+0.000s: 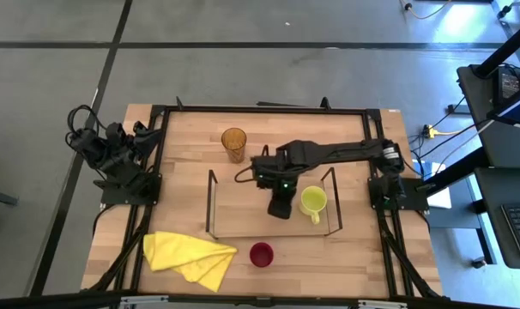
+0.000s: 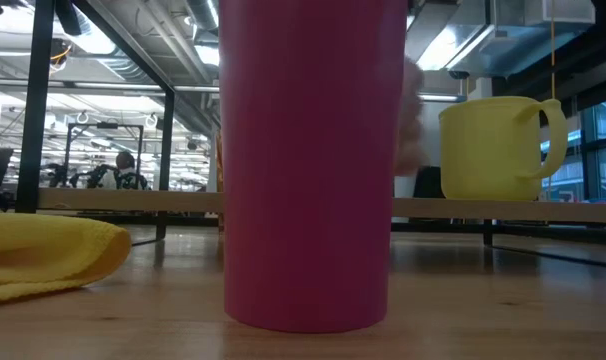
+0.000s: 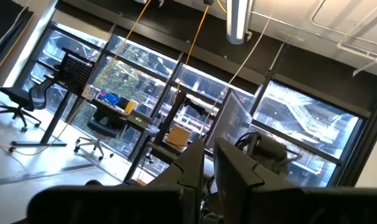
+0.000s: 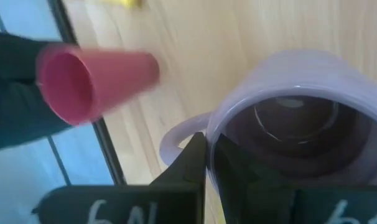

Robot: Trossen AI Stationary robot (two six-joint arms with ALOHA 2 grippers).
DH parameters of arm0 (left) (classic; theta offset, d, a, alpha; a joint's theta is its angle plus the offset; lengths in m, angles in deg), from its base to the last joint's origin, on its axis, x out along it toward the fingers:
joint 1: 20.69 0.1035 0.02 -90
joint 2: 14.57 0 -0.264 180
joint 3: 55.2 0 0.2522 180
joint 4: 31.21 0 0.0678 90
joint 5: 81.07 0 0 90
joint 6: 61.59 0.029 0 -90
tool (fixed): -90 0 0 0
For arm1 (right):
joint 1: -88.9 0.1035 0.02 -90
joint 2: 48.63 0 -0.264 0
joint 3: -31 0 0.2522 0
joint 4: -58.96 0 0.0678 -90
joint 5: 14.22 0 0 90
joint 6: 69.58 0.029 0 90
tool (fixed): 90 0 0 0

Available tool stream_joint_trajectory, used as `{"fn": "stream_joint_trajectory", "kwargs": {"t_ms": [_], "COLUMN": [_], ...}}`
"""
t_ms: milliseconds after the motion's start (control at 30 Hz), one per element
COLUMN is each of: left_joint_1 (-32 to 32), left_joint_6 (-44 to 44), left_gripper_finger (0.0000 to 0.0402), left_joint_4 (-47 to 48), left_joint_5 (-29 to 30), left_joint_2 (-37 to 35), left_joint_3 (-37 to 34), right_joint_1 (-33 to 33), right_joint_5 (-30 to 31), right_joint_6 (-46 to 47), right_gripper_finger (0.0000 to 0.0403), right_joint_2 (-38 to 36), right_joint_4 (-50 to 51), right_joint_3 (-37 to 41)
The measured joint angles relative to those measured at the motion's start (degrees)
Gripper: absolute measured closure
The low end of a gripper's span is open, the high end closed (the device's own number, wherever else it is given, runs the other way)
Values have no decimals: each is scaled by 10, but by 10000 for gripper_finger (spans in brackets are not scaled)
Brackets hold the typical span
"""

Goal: Stack small to large cups/mugs on shelf
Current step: Put the purple mug on the shelf

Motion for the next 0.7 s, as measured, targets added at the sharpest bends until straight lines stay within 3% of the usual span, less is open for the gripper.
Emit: {"fn": "stream_joint_trajectory", "kwargs": {"t_ms": [133, 300, 700], "left_joint_1": [0, 0, 0], "left_joint_6": [0, 1, 1], "left_gripper_finger": [370, 370, 370], "left_joint_4": [4, 4, 4], "left_joint_5": [0, 7, 22], "left_joint_2": [0, 0, 0], "left_joint_3": [0, 0, 0], "right_joint_1": [-6, -5, 7], "right_joint_5": [-10, -14, -43], "right_joint_6": [29, 61, 47], "right_gripper_finger": [379, 378, 378], "right_joint_2": [-36, -59, -59], "right_joint_4": [-39, -116, -109], "right_joint_3": [68, 89, 128]}}
